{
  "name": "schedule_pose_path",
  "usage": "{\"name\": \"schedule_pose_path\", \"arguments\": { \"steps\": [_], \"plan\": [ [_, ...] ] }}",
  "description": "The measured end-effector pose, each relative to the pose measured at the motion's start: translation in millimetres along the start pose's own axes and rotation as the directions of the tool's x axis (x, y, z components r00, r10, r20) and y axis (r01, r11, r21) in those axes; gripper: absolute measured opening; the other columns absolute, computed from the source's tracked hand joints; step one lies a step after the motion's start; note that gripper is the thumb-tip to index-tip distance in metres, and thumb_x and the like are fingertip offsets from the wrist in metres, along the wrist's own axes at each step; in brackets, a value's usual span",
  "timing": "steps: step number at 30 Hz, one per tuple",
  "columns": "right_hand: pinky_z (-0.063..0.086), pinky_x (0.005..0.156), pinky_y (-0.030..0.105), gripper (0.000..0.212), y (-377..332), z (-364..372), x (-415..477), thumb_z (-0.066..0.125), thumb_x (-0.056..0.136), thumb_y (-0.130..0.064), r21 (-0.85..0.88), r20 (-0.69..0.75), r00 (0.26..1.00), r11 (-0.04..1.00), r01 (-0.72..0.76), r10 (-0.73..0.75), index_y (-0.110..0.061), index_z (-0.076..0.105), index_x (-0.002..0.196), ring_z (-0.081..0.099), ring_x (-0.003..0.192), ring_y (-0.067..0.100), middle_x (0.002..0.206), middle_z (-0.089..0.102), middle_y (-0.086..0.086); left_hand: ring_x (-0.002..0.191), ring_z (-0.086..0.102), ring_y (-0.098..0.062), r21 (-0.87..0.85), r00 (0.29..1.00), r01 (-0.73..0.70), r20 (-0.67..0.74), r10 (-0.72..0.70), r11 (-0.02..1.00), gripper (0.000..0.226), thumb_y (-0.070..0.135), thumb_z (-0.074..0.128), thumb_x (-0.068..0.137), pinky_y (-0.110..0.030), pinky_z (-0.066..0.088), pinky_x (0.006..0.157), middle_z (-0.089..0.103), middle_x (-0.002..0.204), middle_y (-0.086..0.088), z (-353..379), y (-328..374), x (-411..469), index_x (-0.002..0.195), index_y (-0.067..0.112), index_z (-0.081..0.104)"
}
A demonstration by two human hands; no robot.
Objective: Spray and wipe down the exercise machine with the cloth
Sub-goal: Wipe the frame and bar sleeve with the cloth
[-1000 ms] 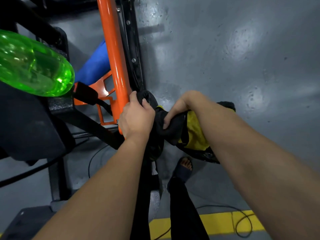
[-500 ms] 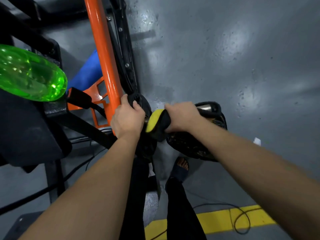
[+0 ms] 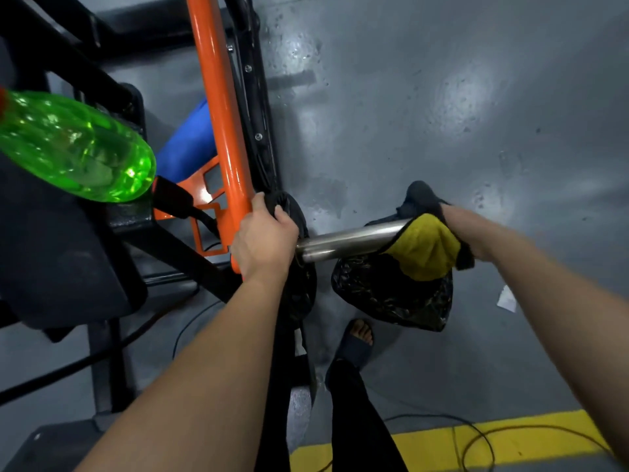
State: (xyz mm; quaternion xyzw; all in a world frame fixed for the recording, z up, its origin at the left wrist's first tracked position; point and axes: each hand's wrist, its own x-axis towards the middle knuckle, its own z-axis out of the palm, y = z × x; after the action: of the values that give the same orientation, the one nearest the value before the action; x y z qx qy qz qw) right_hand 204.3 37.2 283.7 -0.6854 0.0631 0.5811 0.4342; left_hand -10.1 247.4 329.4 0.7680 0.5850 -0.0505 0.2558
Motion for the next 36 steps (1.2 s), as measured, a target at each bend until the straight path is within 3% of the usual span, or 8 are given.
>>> {"name": "schedule_pose_path", "arguments": {
  "steps": [6,10,14,18,21,25,31,36],
  "plan": [
    [0.054,0.096,0.055,0.074,69.7,59.1,-32.7,0.071,0.078,-0.073,0.748,-0.244,0.963,0.654,0.11,0.116,-0.022,0.068,0.132,0.065,0.121,0.036,0.13,0.069,0.013,0.111,0.064,-0.041,0.004,1.0,-0.011,-0.002,0.011,1.0,0.047,0.034,0.047,0.104,-0.045,0.049,0.09,0.068,0.121,-0.016,-0.6,2.3,-3.1,0.15,0.023,0.045],
    [0.058,0.086,0.052,0.051,88.2,120.2,-65.1,0.052,0.091,-0.059,0.896,-0.099,0.982,0.444,0.018,0.16,-0.018,0.075,0.109,0.072,0.096,0.034,0.107,0.074,0.014,0.113,0.063,-0.041,-0.009,1.0,-0.012,0.001,0.012,1.0,0.047,0.033,0.046,0.104,-0.046,0.048,0.092,0.067,0.123,-0.017,-1.6,0.1,-3.2,0.15,0.022,0.045],
    [0.043,0.11,0.055,0.044,63.5,158.1,-53.5,0.046,0.096,-0.05,0.95,-0.181,0.965,0.288,0.121,0.189,-0.023,0.073,0.118,0.063,0.119,0.035,0.129,0.069,0.011,0.114,0.062,-0.042,-0.009,1.0,-0.02,-0.007,0.02,1.0,0.047,0.034,0.047,0.105,-0.046,0.048,0.093,0.067,0.125,-0.017,-1.7,0.8,-3.4,0.15,0.022,0.046],
    [0.051,0.098,0.054,0.067,51.0,175.8,-29.1,0.042,0.092,-0.069,0.979,-0.163,0.983,0.141,0.149,0.09,-0.016,0.083,0.097,0.068,0.111,0.035,0.12,0.071,0.015,0.113,0.063,-0.042,-0.011,1.0,-0.017,-0.009,0.017,1.0,0.047,0.035,0.047,0.104,-0.046,0.048,0.093,0.067,0.125,-0.016,0.9,-1.4,-3.0,0.149,0.023,0.046],
    [0.038,0.113,0.06,0.088,68.5,182.3,-18.7,0.042,0.085,-0.07,0.982,0.029,0.997,0.186,-0.015,-0.071,-0.005,0.058,0.142,0.053,0.134,0.044,0.145,0.055,0.022,0.114,0.062,-0.041,-0.006,1.0,-0.014,-0.005,0.014,1.0,0.047,0.035,0.047,0.104,-0.046,0.048,0.093,0.067,0.126,-0.016,0.8,-1.5,-3.1,0.15,0.024,0.046],
    [0.031,0.115,0.064,0.082,64.6,174.5,-18.5,0.048,0.08,-0.055,0.982,0.068,0.998,0.18,-0.063,-0.021,-0.01,0.052,0.148,0.049,0.136,0.047,0.149,0.052,0.023,0.114,0.062,-0.039,-0.013,1.0,-0.01,-0.004,0.01,1.0,0.046,0.036,0.047,0.104,-0.044,0.048,0.091,0.067,0.125,-0.014,-0.2,-2.0,-4.4,0.149,0.024,0.047],
    [0.047,0.095,0.04,0.046,39.0,105.3,-43.7,0.042,0.098,-0.054,0.889,-0.457,0.843,0.17,0.425,0.283,-0.029,0.073,0.119,0.064,0.107,0.025,0.124,0.072,-0.002,0.116,0.062,-0.038,-0.03,1.0,0.0,0.013,0.001,1.0,0.047,0.036,0.046,0.105,-0.044,0.047,0.092,0.066,0.126,-0.014,-4.0,1.0,-5.6,0.151,0.024,0.045],
    [0.057,0.086,0.027,0.023,13.4,99.9,-48.7,0.055,0.102,-0.04,0.619,-0.77,0.579,0.539,0.572,0.269,-0.022,0.068,0.096,0.07,0.088,0.005,0.096,0.072,-0.013,0.121,0.059,-0.04,-0.086,1.0,0.017,0.007,-0.017,0.996,0.048,0.039,0.048,0.104,-0.045,0.047,0.098,0.065,0.131,-0.015,-3.7,1.8,-6.2,0.151,0.026,0.047]
  ]
}}
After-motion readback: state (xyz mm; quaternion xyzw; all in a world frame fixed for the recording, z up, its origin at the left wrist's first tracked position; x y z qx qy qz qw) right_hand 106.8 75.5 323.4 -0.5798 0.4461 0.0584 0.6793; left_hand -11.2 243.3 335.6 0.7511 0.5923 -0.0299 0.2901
